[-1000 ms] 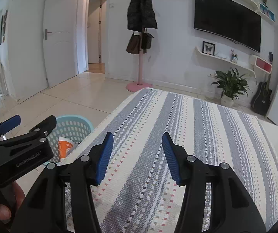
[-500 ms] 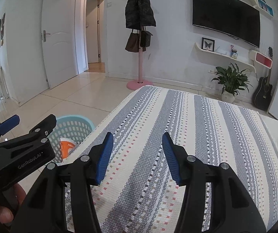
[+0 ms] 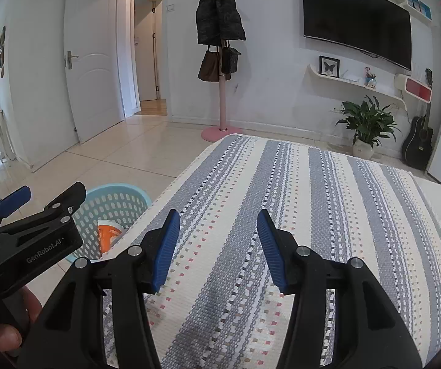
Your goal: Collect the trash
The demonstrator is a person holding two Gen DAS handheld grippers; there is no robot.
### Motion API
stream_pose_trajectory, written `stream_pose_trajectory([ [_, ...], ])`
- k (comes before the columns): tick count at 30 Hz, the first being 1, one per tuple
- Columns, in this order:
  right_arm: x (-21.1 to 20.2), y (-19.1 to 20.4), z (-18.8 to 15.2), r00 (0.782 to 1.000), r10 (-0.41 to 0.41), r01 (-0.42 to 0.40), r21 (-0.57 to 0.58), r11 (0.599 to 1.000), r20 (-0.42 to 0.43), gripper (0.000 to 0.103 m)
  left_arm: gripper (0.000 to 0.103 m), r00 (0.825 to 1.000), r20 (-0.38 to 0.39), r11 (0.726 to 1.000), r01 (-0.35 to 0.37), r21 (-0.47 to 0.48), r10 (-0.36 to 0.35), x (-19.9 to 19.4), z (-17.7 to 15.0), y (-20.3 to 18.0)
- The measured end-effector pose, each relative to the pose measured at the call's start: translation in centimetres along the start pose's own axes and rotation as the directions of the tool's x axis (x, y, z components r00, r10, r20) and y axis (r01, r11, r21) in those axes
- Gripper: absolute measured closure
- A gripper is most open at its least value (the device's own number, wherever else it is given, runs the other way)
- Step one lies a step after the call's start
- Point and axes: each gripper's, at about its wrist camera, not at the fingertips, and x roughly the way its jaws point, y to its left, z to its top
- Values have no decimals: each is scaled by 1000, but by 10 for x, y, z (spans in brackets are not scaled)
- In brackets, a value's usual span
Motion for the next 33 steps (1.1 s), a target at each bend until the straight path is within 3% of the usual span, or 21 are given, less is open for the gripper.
stream_pose_trajectory([
  [15, 1, -3, 0, 1000, 7, -7, 23, 1000, -2, 47, 8, 1000, -16, 1000, -5, 7, 5, 1, -2, 0],
  [33, 5, -4, 1, 1000, 1, -1, 33, 999, -12, 46, 8, 999, -37, 1000, -3, -7, 3, 2, -3, 3],
])
